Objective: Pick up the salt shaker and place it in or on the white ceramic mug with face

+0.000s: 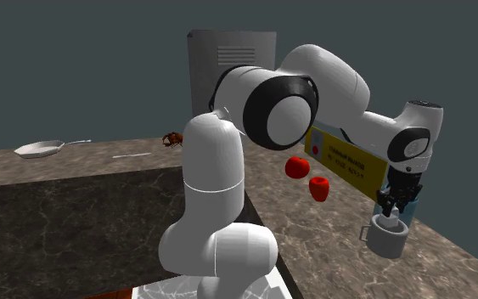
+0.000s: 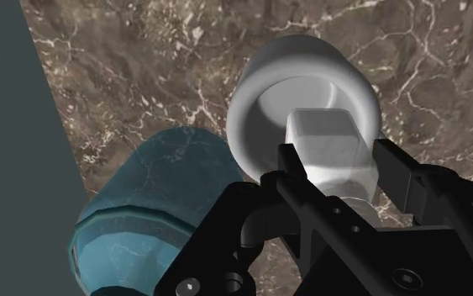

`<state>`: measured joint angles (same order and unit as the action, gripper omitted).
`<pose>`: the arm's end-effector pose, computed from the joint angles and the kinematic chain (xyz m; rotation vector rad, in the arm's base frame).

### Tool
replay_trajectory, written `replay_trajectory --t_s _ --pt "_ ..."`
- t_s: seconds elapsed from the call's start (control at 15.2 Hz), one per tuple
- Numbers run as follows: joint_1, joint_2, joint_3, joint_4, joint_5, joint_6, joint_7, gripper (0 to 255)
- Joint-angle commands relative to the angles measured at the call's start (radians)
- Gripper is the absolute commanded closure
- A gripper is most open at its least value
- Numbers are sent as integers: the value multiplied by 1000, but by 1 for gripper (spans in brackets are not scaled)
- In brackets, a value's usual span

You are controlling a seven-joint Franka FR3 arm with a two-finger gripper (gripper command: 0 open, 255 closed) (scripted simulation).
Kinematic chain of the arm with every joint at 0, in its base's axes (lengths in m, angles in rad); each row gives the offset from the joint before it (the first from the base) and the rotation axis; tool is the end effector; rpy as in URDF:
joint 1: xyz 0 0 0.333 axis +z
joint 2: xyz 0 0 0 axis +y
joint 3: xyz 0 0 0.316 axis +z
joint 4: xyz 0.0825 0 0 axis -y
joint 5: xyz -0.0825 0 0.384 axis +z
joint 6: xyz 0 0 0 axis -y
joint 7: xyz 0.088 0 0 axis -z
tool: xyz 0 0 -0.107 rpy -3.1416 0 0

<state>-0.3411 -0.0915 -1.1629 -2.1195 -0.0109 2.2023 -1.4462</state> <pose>0.0280 -0.5456 0.4393 3.0261 -0.0838 0.1302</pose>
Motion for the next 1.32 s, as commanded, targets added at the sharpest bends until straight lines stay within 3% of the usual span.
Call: replay_trajectory --t_s 0.0,0.07,0.13,0.46,0.73,1.25 --pt "0 0 0 0 0 1 0 255" --pt "0 0 0 0 0 1 0 255" --pt "0 0 0 0 0 1 0 0" --pt "0 0 0 0 0 1 0 0" --pt "-34 -114 68 69 -117 -127 84 0" --pt "-38 -113 71 69 -115 -127 83 0"
